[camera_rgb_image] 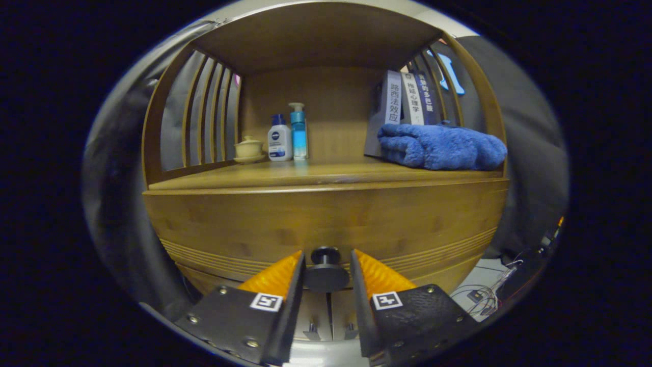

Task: Pull open the drawer, take out the items inside it, and place them on the countertop above the cabinet.

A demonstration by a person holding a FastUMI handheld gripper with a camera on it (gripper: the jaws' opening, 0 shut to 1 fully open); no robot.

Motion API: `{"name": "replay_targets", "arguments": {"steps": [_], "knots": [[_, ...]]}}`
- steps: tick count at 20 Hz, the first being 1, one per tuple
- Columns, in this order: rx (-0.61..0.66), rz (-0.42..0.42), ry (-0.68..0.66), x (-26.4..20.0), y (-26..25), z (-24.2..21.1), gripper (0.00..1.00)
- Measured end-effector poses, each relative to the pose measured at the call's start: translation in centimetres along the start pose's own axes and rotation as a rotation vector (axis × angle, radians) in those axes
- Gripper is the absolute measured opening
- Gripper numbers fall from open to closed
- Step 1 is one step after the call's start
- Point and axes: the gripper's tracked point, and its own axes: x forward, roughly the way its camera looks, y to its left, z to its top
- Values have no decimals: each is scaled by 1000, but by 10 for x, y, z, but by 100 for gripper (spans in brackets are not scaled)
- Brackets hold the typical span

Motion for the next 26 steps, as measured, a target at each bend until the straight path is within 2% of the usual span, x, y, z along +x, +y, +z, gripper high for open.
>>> {"name": "replay_targets", "arguments": {"steps": [3, 6, 12, 17, 26], "knots": [[42, 9, -1, -2, 1, 2, 40], [24, 10, 36, -3, 1, -1, 29], [41, -10, 67, -39, 0, -11, 29], [69, -33, 107, -99, -5, -25, 29], [71, -68, 259, -170, -10, -56, 28]]}}
